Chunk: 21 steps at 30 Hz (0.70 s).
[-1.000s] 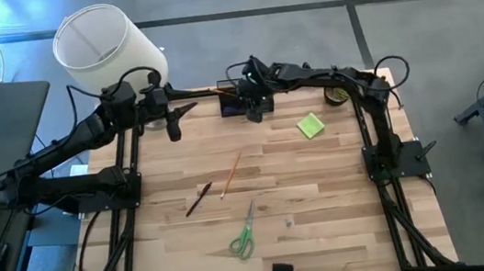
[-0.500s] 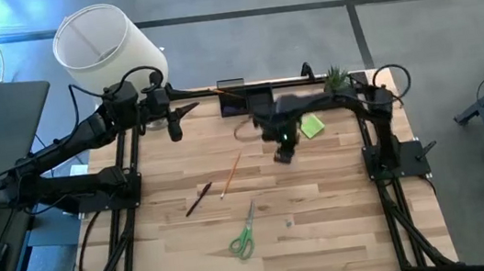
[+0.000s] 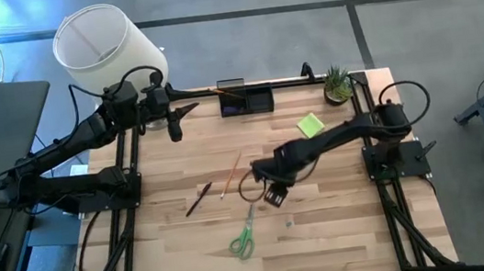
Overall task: Pick and place office supplies into organizer
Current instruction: Put the blue binder clip into the black desk organizer
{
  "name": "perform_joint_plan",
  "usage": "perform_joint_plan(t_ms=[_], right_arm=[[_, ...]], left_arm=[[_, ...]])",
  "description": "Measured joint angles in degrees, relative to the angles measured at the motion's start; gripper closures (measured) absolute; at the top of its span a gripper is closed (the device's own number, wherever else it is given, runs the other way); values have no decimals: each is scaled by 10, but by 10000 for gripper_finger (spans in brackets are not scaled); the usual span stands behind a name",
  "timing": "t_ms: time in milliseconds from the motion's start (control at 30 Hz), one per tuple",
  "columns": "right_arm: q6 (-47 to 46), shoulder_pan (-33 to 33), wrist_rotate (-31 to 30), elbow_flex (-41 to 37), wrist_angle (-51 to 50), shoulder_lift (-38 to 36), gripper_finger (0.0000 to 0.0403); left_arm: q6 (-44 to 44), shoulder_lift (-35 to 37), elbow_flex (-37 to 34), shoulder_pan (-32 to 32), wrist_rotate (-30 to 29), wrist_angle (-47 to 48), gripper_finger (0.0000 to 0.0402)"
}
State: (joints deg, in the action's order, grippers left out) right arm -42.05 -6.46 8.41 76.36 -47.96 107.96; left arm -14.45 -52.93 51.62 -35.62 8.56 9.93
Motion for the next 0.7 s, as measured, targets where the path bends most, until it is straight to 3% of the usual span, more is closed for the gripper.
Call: perform_joint_plan(t_ms=[400,700], right_arm=[[-198,-102,-18,0,53,9,265],[-305,-160,-29,0,41,36,265]], left_arm=[[42,0,0,0,87,-5,261],[73,0,0,0,106,-9,261]])
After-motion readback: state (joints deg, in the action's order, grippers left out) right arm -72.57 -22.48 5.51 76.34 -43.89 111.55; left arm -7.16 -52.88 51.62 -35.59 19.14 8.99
